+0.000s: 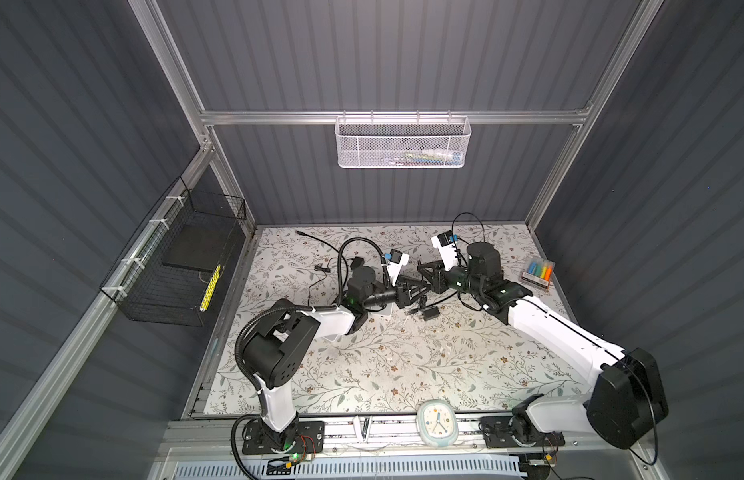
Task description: Insert the plug into the switch port
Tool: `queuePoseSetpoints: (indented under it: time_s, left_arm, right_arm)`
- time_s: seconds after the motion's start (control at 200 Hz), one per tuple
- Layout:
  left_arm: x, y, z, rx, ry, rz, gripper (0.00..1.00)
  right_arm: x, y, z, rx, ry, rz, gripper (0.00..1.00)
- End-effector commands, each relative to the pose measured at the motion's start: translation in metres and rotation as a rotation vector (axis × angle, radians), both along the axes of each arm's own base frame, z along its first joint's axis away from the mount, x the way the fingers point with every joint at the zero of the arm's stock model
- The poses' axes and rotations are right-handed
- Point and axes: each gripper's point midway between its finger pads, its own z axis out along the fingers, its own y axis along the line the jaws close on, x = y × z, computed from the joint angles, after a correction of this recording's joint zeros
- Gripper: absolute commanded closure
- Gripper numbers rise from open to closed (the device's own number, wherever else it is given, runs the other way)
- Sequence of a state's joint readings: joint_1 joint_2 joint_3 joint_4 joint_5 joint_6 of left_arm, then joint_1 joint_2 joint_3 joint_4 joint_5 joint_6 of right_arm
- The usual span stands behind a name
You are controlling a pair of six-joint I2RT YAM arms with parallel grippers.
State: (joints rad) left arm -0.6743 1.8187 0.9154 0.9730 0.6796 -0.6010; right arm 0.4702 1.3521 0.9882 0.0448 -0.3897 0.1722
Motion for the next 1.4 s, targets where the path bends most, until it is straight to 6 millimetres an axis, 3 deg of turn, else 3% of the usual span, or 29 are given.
queuePoseSetpoints:
  time_s: [0.0, 0.145, 0.275, 0.32, 0.505, 0.765, 1.396]
  left_arm:
    - [0.004, 0.014, 0.001, 0.055, -0.034, 0.067, 0.28]
    - [0.033, 0.065, -0.011, 0.250, -0.021, 0.276, 0.13]
    - [0.055, 0.113, -0.035, 0.510, 0.031, 0.468, 0.04]
    - [0.058, 0.121, -0.045, 0.584, 0.065, 0.494, 0.00]
    - [0.066, 0.141, -0.094, 0.739, 0.246, 0.617, 0.00]
    - [0.066, 0.148, -0.138, 0.985, 0.368, 0.684, 0.00]
    - [0.052, 0.116, -0.166, 1.065, 0.390, 0.511, 0.00]
  right_arm:
    - [-0.002, -0.001, -0.003, -0.028, -0.005, 0.007, 1.00]
    - [-0.005, -0.019, -0.008, -0.131, -0.011, -0.044, 1.00]
    - [-0.008, -0.038, -0.010, -0.199, -0.011, -0.089, 1.00]
    - [-0.010, -0.043, -0.009, -0.210, -0.016, -0.101, 1.00]
    - [-0.017, -0.052, -0.005, -0.215, -0.029, -0.116, 1.00]
    - [-0.024, -0.055, -0.019, -0.234, -0.004, -0.110, 1.00]
    - [-0.023, -0.056, -0.036, -0.225, 0.018, -0.096, 1.00]
